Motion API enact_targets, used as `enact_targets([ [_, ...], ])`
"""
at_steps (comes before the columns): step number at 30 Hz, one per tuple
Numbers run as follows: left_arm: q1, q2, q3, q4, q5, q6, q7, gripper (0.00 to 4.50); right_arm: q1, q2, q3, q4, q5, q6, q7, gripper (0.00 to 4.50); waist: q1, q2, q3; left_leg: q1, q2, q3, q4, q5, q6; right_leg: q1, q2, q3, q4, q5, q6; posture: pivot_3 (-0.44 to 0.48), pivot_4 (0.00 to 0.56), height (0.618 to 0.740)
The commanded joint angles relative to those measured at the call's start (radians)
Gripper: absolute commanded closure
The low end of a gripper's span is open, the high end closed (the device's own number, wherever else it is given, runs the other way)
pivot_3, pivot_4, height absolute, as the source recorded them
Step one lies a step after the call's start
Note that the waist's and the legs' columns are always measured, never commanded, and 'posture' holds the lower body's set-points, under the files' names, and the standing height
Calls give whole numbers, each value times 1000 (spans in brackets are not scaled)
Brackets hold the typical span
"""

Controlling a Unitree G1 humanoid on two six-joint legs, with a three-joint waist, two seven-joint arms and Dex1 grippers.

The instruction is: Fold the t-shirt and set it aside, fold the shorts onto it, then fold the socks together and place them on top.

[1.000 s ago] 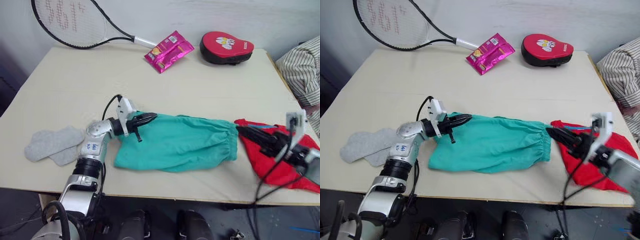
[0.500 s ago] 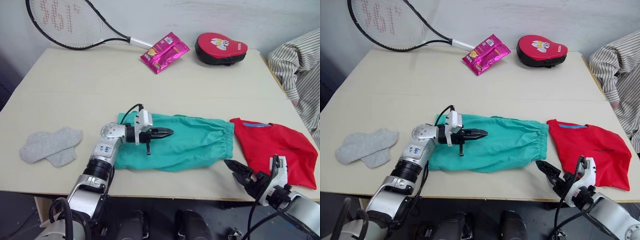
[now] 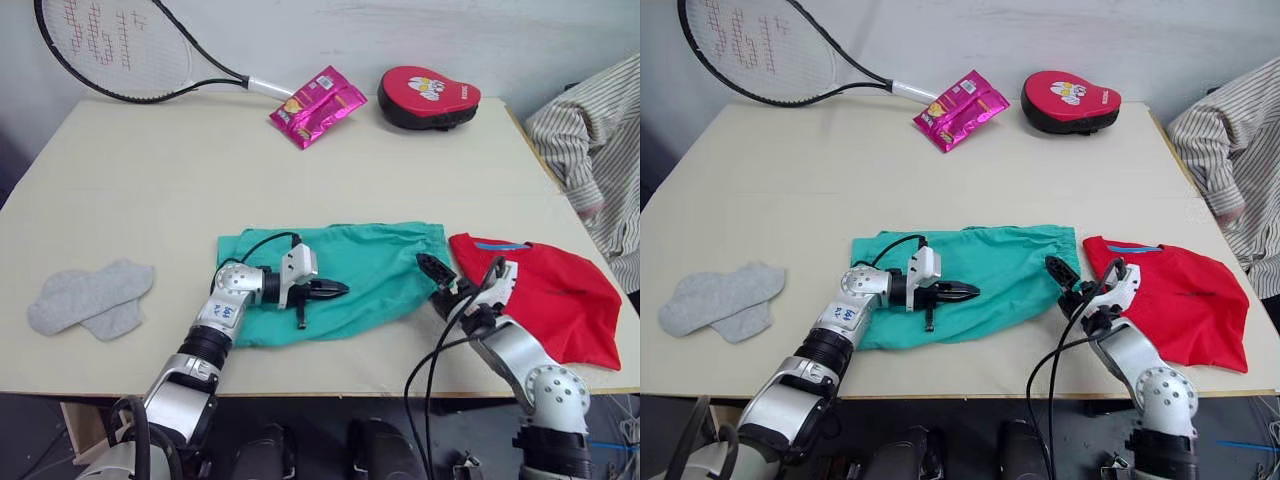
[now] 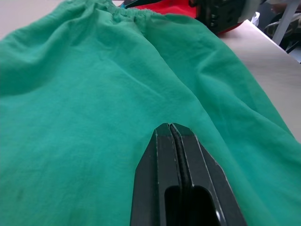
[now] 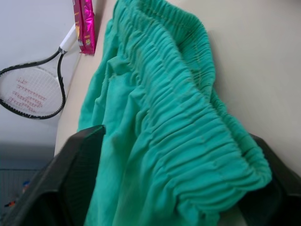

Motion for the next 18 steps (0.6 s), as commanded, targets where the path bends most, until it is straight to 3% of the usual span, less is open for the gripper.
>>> enact_targets([
  [1,6,16,-1,20,14,-5,-4,4500,11,52,43,89,-57,42,25,1996,-2,0,0,0,0,0,-1,0,0,0,0,0,0,0,0,0,150,740],
  [4,14,24,6,21,13,-5,-6,4500,13,74,44,105,-131,31,75,3119,-8,-2,-4,2,0,0,-4,1,-2,0,0,0,0,-1,-2,0,150,740],
  [8,21,32,22,6,3,-1,4,4500,8,110,9,81,-187,-19,130,4267,-15,-11,-11,5,0,0,-7,0,-7,1,0,0,0,-2,-3,0,150,740],
  [13,36,37,76,-131,-70,122,24,4500,13,129,-74,-55,-167,-78,175,4369,-12,-5,-7,2,0,0,-8,0,-8,-1,-1,0,0,-1,-4,0,150,740],
  [18,78,59,87,-297,-64,212,102,4500,-9,76,-160,-188,-168,-126,145,4369,6,14,5,-2,-2,0,-8,6,-7,-4,-2,0,-1,-1,-3,0,150,740],
])
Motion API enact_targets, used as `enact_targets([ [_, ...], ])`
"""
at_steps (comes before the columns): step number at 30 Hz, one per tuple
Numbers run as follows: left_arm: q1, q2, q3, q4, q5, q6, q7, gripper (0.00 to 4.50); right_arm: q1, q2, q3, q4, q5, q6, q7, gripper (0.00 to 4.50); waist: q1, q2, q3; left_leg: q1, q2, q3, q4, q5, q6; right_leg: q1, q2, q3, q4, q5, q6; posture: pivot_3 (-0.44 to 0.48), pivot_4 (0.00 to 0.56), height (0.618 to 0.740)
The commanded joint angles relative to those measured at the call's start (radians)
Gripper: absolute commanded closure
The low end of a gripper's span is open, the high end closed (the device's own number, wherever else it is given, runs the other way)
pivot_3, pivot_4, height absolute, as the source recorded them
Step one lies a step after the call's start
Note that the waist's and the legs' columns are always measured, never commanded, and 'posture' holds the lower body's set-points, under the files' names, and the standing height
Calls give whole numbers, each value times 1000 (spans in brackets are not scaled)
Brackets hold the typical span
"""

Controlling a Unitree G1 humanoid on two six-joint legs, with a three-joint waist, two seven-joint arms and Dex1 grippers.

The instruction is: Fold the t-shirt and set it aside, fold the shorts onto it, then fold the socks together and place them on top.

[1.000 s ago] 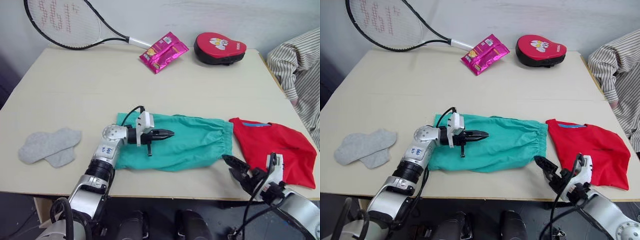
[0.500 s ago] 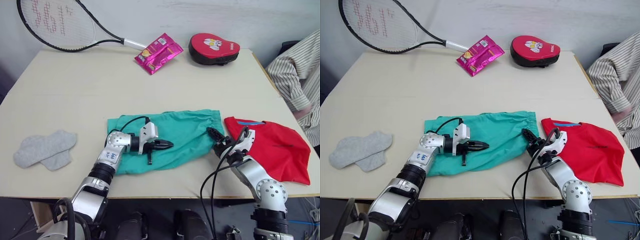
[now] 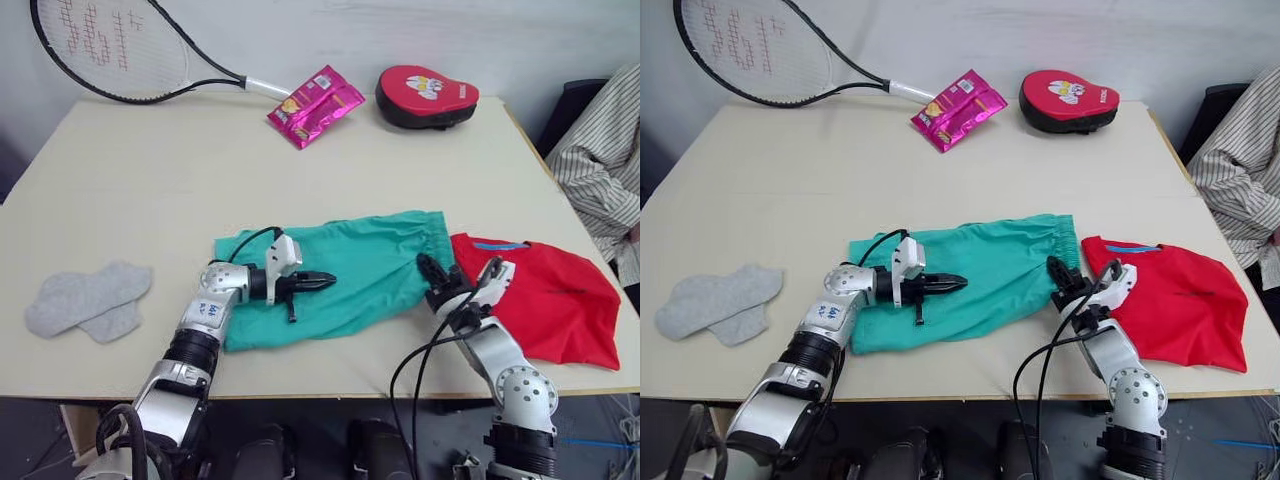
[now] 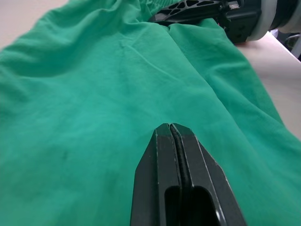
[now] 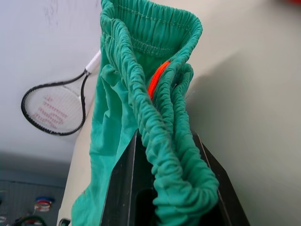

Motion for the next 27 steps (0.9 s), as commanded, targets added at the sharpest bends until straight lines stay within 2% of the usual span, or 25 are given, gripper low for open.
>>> enact_targets([
  [1,22,7,32,-118,-19,61,73,4500,-30,-50,-82,-128,18,-43,-30,4369,5,4,3,0,0,0,0,0,0,0,0,0,0,0,0,0,150,740],
  [7,82,8,8,-157,46,23,164,4500,-88,-244,-62,-295,154,83,-106,4369,4,5,3,-1,-1,0,0,0,1,1,0,-1,-1,0,1,0,150,740],
  [11,93,-20,6,-139,52,10,216,4500,-155,-328,75,-357,201,190,-215,4369,2,5,4,0,0,0,-1,0,1,0,1,-1,-1,0,1,0,150,740],
  [15,103,19,-25,-119,135,-31,264,4500,-226,-260,281,-318,102,260,-326,4369,1,5,4,0,1,0,-1,1,0,0,1,-1,0,0,0,0,150,740],
  [18,144,36,1,-162,107,-16,271,4500,-306,-253,491,-223,-184,308,-291,4369,1,5,4,-1,0,0,-1,2,0,-1,1,-1,1,0,0,0,150,740],
  [23,195,70,40,-213,95,-18,304,4500,-394,-126,572,-73,-325,328,-227,4369,1,5,4,-1,0,0,0,2,0,-1,1,-1,1,0,0,0,150,740],
  [26,219,91,60,-248,61,4,285,4500,-428,-79,561,-25,-365,366,-199,4369,1,5,4,-1,0,0,0,2,0,-1,1,-1,3,0,0,0,150,740],
  [27,229,105,70,-261,48,4,269,4500,-438,-68,546,-10,-367,381,-190,4019,0,5,4,-1,0,0,0,2,0,-1,1,-1,4,0,0,0,150,740],
])
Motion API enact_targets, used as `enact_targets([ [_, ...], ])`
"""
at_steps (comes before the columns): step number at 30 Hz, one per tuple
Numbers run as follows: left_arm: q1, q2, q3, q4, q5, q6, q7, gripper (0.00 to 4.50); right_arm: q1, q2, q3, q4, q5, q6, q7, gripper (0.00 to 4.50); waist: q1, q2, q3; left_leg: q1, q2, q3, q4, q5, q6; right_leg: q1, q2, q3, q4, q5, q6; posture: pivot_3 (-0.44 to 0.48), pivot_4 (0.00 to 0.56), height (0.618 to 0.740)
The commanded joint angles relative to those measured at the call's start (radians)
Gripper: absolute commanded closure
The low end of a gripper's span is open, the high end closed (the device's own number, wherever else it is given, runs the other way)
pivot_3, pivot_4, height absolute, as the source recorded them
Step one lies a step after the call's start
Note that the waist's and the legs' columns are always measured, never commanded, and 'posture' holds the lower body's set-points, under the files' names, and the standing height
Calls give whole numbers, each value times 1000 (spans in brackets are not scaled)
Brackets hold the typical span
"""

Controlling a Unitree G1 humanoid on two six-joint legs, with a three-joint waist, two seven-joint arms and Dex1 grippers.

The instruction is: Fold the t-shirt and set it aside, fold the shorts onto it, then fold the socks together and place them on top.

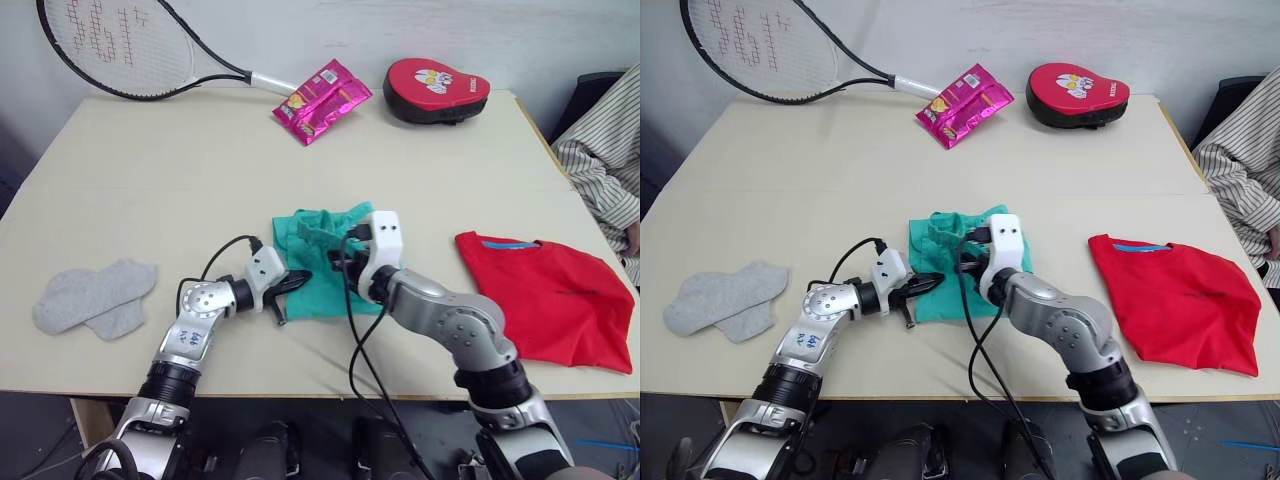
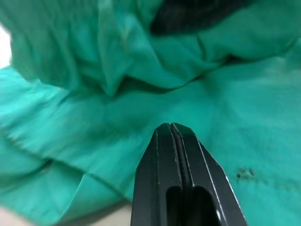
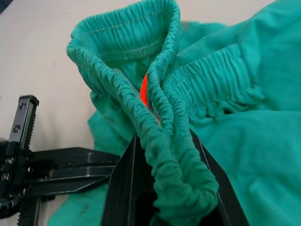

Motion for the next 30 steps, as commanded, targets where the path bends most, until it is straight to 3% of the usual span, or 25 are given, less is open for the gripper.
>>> enact_targets([
  [1,38,43,43,-71,-65,9,-44,4500,-37,30,-46,26,-6,58,53,3643,-2,0,0,0,0,0,0,0,0,0,0,0,0,0,0,0,150,740],
  [10,63,165,144,-263,-239,174,-133,4500,-131,-139,-139,-127,267,326,471,628,0,-1,1,-2,0,-1,0,-1,0,-1,0,0,-1,0,0,0,150,740],
  [16,11,208,210,-299,-367,286,-177,4500,-76,-307,-234,-188,327,265,854,628,3,-2,2,-2,0,-1,-1,-2,2,0,-1,-2,-8,0,0,0,150,740],
  [20,-32,209,181,-330,-432,344,-238,4500,-73,-306,-246,-51,125,93,878,628,0,-2,2,-2,0,-1,-1,-3,2,1,0,-2,-9,1,1,0,150,740],
  [23,-57,198,107,-356,-444,386,-288,4500,-84,-294,-202,112,-121,-153,911,1551,1,-2,2,-2,0,0,0,-3,1,1,1,-2,-9,1,2,0,150,740],
  [26,-88,89,-65,-265,-257,190,-260,4500,-111,-271,-24,333,-507,-634,1008,2572,4,-2,2,-1,-1,2,0,-2,0,1,3,-1,-8,1,2,0,150,740],
  [30,-134,-4,-109,-77,-122,84,-149,4500,-196,-133,-1,621,-624,-830,1044,3959,-9,-5,4,0,0,8,0,-1,0,1,9,-1,-5,3,6,0,150,740],
])
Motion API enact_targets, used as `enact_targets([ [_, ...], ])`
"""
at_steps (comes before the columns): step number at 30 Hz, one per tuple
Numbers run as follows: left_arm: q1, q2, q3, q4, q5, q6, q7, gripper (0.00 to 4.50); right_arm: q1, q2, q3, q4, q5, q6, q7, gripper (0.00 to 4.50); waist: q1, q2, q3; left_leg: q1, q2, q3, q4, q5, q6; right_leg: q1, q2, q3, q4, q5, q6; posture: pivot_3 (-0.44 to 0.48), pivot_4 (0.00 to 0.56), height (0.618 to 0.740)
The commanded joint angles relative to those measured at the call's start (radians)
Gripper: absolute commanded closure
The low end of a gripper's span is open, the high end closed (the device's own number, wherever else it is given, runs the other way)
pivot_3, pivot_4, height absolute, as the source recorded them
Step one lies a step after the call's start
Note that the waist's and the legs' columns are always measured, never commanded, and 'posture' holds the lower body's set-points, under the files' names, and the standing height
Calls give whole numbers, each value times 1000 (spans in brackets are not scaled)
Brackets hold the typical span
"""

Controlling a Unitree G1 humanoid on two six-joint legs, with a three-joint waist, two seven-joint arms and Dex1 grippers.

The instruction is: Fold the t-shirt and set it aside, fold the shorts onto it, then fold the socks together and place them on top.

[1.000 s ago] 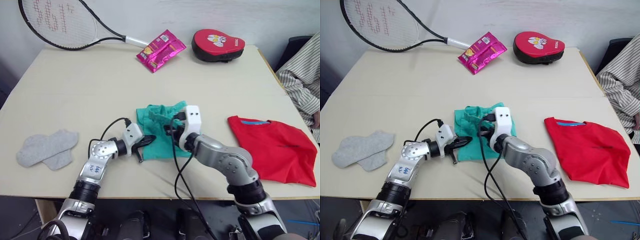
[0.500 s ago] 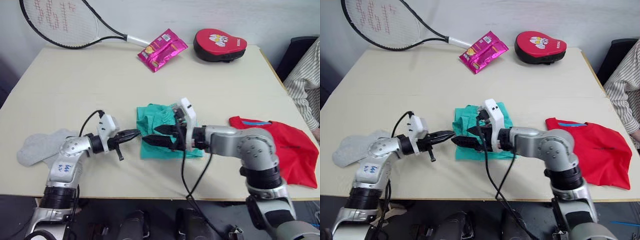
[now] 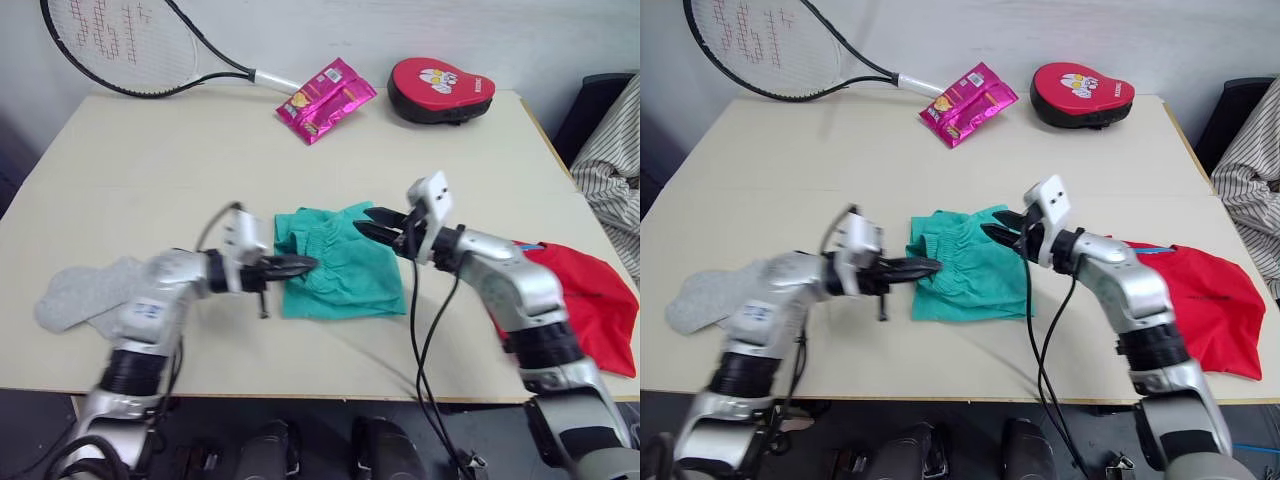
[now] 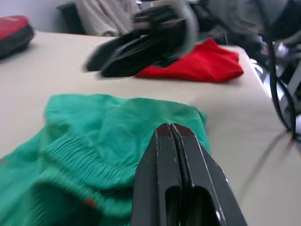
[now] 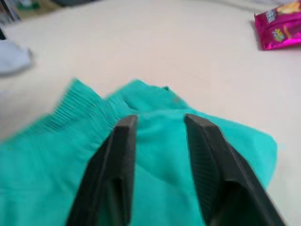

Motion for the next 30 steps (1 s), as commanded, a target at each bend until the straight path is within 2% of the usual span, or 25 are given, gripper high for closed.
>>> enact_targets([
  [1,-41,-23,-3,129,105,-87,100,4500,-68,59,25,191,-113,-184,63,4391,-7,-1,1,0,1,2,0,1,0,-1,0,0,2,0,0,0,150,740],
  [4,-40,-43,0,189,151,-97,171,4500,-106,106,54,344,-181,-266,123,4488,-6,-1,1,1,2,2,0,3,-1,-2,0,1,3,-1,-1,0,150,740],
  [9,13,-37,-14,172,180,-57,194,4500,-146,148,43,503,-251,-360,176,4488,-5,-1,1,1,2,1,1,3,-1,-1,-2,7,4,-1,-2,0,150,740],
  [12,55,-23,-18,147,183,0,197,4500,-190,157,-18,629,-268,-383,87,4488,-11,-1,1,3,2,1,1,3,-1,0,-2,8,5,-1,-2,0,150,740],
  [16,90,-13,-23,187,220,24,242,4500,-225,150,-169,771,-205,-380,-40,4488,-18,0,0,5,2,-2,1,3,-3,1,-3,7,6,-1,-3,0,150,740],
  [22,96,-21,-3,195,200,16,261,4500,-209,117,-332,774,-124,-343,-55,4488,-22,2,-1,7,2,-3,0,3,-4,3,-3,6,6,-2,-4,0,150,740],
  [25,88,-30,39,183,156,-52,238,4500,-166,82,-447,583,35,-115,13,4488,-24,3,-1,7,3,-3,0,3,-5,3,-3,6,6,-2,-5,0,150,740],
  [26,86,-32,55,167,127,-60,216,4500,-144,51,-452,492,84,29,51,4329,-24,3,-1,7,3,-3,0,3,-5,2,-4,6,6,-2,-5,0,150,740],
  [28,75,-17,69,154,112,-44,202,4500,-116,-39,-379,381,74,327,88,3931,-23,4,-1,5,3,-4,0,3,-5,1,-4,6,6,-2,-6,0,150,740],
  [30,65,7,66,155,116,-46,178,4500,-103,-102,-325,316,64,549,87,3245,-22,4,-1,4,3,-5,0,3,-5,-1,-6,5,6,-3,-7,0,150,740],
])
